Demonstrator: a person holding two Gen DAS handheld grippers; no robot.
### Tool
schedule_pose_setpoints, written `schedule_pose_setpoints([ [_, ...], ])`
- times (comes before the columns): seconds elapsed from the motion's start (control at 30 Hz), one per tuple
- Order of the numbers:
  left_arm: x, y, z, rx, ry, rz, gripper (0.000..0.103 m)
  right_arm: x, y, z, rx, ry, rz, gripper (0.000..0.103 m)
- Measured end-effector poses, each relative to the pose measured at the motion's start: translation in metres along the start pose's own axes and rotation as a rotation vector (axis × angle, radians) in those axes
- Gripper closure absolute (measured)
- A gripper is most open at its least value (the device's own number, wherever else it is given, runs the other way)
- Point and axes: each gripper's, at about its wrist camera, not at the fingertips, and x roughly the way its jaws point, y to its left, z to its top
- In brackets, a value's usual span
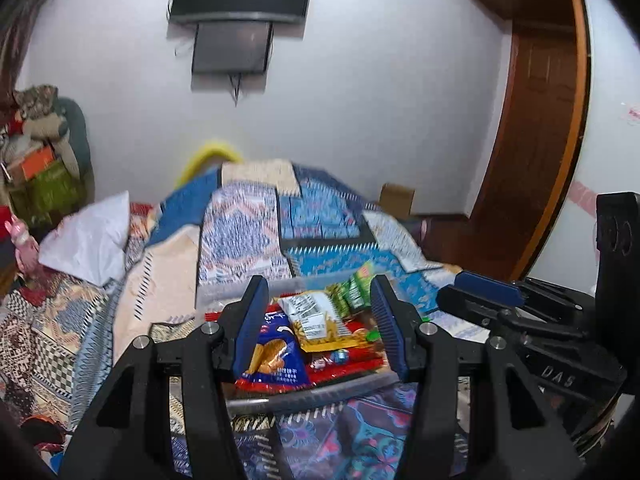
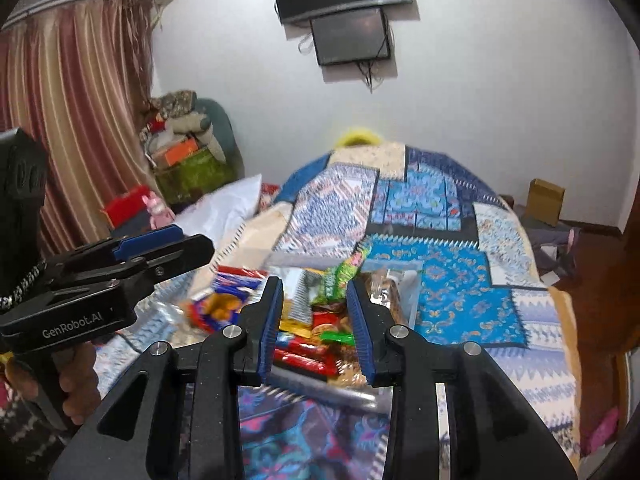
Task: Organize snacks
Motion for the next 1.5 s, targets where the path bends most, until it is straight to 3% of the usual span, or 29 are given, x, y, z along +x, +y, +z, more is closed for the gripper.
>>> schedule_pose_setpoints([
  [0.1,-0.033,-0.006,-0.001,0.008,-0.051,0.009,0.050,-0.031,0.010,0.003,0.000,-0.051,0.001,0.073],
  [0.17,-0.052,-0.009,-0.004,0.005,-0.078,0.011,0.042,-0.054,0.017,0.003,0.003,-0.088,0.007,0.071],
  [0.3,-0.085,-0.013,-0.012,-0.004,-0.126,0.024,0.031,-0.081,0.027,-0.001,0.000,-0.140,-0.001,0.047],
  [0.33,-0.090,-0.014,-0.014,-0.003,-0.131,0.029,0.024,-0.088,0.029,-0.002,-0.003,-0.154,-0.010,0.041],
  [0.53,-0.120,-0.019,-0.025,0.017,-0.189,0.084,0.004,-0.113,0.042,-0.009,-0.024,-0.214,-0.060,0.019],
  [0.63,-0.125,-0.020,-0.029,0.018,-0.193,0.090,0.003,-0.118,0.048,-0.012,-0.042,-0.226,-0.082,0.017],
  [0.73,-0.125,-0.021,-0.032,0.020,-0.193,0.098,0.003,-0.118,0.048,-0.017,-0.034,-0.222,-0.079,0.005],
  [1.5,-0.134,-0.024,-0.041,0.018,-0.205,0.103,0.002,-0.122,0.054,-0.028,-0.044,-0.231,-0.107,0.003],
])
